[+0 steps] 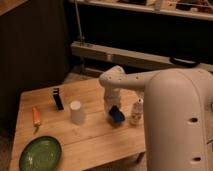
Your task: Place the white sponge in the ceramic bowl
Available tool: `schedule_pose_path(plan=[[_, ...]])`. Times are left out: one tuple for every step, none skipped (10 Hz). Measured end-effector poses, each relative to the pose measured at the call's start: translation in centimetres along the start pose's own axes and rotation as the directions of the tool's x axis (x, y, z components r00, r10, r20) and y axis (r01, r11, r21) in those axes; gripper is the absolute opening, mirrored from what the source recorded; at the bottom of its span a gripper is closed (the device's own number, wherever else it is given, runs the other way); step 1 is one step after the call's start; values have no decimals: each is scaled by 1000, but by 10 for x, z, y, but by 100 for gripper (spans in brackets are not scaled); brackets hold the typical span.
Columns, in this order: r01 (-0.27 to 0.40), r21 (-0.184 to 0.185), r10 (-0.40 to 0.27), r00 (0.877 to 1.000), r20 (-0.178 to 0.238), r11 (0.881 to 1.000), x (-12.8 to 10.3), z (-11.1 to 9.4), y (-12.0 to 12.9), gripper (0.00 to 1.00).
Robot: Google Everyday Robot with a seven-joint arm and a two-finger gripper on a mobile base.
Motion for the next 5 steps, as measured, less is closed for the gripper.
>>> schedule_pose_path(plan=[[1,-4,-1,1000,18,1000,-8,-25,6,0],[13,-6,-13,999,38,1000,-19,-49,17,0],[29,-11,-29,998,55,1000,-30,-64,31,0],[69,-22,-67,995,79,997,-47,-84,58,0],[95,-30,-92,992,86,995,-53,-90,73,0]])
